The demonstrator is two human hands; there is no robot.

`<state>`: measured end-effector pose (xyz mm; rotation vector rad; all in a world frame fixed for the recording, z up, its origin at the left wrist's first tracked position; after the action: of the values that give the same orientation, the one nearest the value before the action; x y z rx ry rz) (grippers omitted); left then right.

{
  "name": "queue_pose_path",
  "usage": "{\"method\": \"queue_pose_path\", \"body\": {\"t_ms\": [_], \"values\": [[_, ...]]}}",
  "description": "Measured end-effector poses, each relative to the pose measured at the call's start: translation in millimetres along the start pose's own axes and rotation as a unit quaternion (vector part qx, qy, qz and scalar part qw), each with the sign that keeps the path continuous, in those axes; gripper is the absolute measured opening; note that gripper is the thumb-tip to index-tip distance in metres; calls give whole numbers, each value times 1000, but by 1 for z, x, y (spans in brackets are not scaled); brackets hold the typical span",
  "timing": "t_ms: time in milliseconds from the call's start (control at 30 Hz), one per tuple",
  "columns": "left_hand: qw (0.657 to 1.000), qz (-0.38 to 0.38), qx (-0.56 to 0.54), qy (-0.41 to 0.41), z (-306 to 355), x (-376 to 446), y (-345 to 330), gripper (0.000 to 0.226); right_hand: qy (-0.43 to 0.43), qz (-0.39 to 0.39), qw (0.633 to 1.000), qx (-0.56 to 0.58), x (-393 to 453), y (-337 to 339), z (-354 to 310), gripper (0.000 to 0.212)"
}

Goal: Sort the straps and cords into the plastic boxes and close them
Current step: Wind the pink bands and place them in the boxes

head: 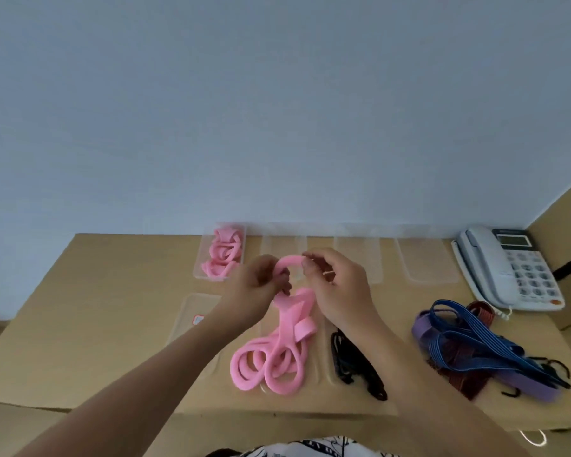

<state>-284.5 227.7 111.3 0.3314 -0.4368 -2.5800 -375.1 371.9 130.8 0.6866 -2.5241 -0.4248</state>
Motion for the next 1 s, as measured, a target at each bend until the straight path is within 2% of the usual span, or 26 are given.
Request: {"method": "queue_pose_path", "body": {"t_ms": [133, 267, 333, 433, 533, 633, 733, 800, 867, 1000], "values": [[998, 16, -56, 20, 22, 2, 11, 8, 0, 11, 1000, 29, 13, 11, -6, 15], [994, -18, -101, 22, 47, 2, 19, 7, 3, 44, 997, 65, 27, 19, -20, 21], [992, -47, -110, 38, 58, 2, 21, 18, 13, 67, 995, 76, 33, 24, -30, 25], [990, -78, -83, 85, 67, 3, 25, 47, 35, 86, 993, 76, 36, 27, -52, 27], [978, -127, -111, 122, 68, 6, 29, 61, 100, 96, 990, 22, 35, 27, -77, 25], [947, -190, -226, 129, 69, 5, 33, 52, 138, 94, 986, -27, 33, 26, -93, 24], [925, -225, -291, 98, 71, 4, 41, 33, 142, 50, 987, -56, 27, 16, -99, 28], [925, -206, -306, 91, 67, 5, 50, 29, 118, 26, 992, -47, 23, 9, -98, 26], [936, -184, -290, 76, 63, 7, 57, 30, 71, 35, 997, 8, 22, 6, -93, 21], [960, -146, -234, 41, 63, 4, 66, 30, -97, 21, 987, 125, 28, -9, -72, 31]]}}
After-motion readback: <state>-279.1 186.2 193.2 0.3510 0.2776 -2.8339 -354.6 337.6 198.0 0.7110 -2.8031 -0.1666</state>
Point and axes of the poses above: each hand's wrist, its own x-axis towards the middle knuckle, its own y-axis out of the back of the hand, z = x × y, the point moved 7 cm from there along x, towards the middle knuckle, and after that the axes turned 8 degrees about y, right-handed, at the moved point
